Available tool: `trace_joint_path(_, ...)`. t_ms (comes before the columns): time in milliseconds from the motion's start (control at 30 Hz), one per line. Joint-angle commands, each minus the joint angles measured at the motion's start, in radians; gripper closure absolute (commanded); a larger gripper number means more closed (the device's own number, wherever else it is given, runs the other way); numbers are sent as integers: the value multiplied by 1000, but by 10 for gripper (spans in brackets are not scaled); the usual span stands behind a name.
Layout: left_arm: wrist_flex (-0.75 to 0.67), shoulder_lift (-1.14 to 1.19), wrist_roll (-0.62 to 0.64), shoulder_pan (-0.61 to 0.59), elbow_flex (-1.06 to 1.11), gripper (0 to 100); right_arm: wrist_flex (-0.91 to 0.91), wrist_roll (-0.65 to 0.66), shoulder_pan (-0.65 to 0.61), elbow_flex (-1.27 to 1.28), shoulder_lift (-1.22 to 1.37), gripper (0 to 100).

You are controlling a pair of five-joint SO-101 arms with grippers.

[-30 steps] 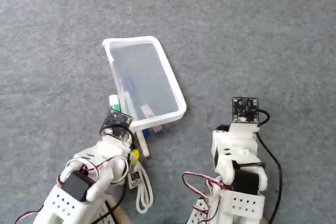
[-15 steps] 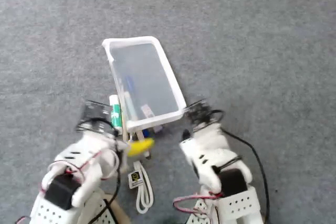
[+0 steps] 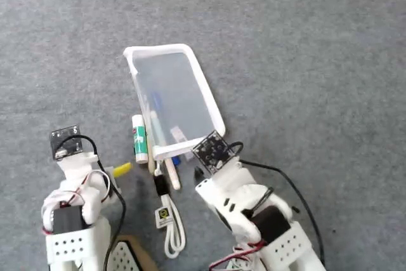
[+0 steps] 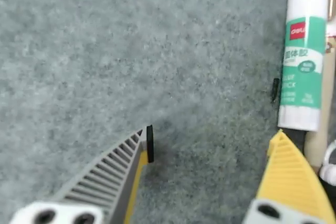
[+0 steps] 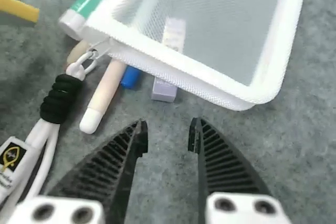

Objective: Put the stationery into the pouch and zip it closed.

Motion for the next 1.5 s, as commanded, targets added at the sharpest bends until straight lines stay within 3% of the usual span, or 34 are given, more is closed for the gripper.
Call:
trace_joint_path(0,-21,5,14,-18,-4,646,-52,-8,-8,-124,216,854)
trace_joint_path(100,-21,5,11,-18,-4,646,-41,-6,-8,-317,512,854)
trace_joint_path(267,-21,5,12,-18,-5,646,144,-9,-52,-731,1050,857)
trace_joint_path(367,-21,5,12,-18,-5,646,181,-23,-193,-842,1276,855)
trace_joint_path(500,-21,5,9,-18,-4,646,149,-161,-416,-900,1422,857)
trace_joint_path(633,-21,5,9,-19,-1,646,92,-187,-508,-912,1500,857)
trace_joint_path(967,-20,-3,14,-73,-1,645,-127,-190,-460,-938,1570,857)
trace_joint_path(1200,-20,-3,15,-99,-1,644,-218,-192,-351,-938,1704,857)
trace_joint_path(1467,-23,-5,15,-99,-1,643,-149,-192,-330,-944,1684,857)
